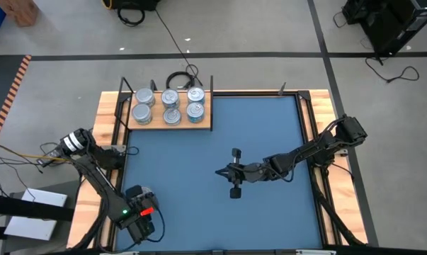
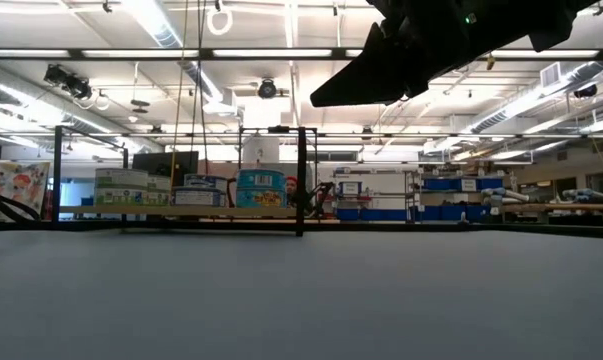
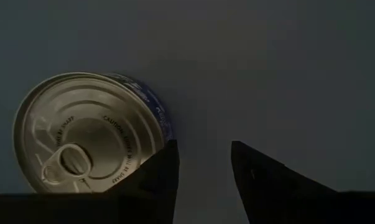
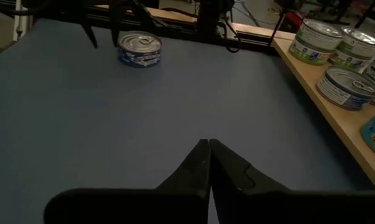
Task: Stack canned seafood by type on shelf
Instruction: Stack the blue tuna can on top of the blue tuna can on the shelf
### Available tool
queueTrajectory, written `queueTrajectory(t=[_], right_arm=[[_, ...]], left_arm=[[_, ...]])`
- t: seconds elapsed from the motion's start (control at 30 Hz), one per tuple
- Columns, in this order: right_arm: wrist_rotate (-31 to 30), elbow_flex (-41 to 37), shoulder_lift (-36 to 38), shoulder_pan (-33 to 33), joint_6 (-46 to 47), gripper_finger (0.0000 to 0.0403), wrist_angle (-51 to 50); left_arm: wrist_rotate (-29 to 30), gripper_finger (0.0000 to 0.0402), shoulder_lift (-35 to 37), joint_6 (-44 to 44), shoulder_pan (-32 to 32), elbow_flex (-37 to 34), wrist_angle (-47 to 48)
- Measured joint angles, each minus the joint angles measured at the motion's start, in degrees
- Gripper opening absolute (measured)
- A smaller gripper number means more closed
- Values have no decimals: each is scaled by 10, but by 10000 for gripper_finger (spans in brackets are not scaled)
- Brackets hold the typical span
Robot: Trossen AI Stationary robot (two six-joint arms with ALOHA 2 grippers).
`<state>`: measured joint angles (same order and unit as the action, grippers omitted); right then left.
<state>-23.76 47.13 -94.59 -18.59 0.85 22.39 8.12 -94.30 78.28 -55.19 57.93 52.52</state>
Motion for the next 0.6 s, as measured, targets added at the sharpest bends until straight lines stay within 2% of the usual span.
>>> queueTrajectory(t=[0.1, 0.47, 0.6], right_arm=[[1, 0, 0, 0, 0, 21, 0], [1, 0, 0, 0, 0, 11, 0], [1, 0, 0, 0, -5, 15, 0]], left_arm=[[2, 152, -11, -2, 0, 1, 21], [-9, 150, -57, -45, 1, 1, 2], [-13, 121, -58, -47, 1, 1, 2]])
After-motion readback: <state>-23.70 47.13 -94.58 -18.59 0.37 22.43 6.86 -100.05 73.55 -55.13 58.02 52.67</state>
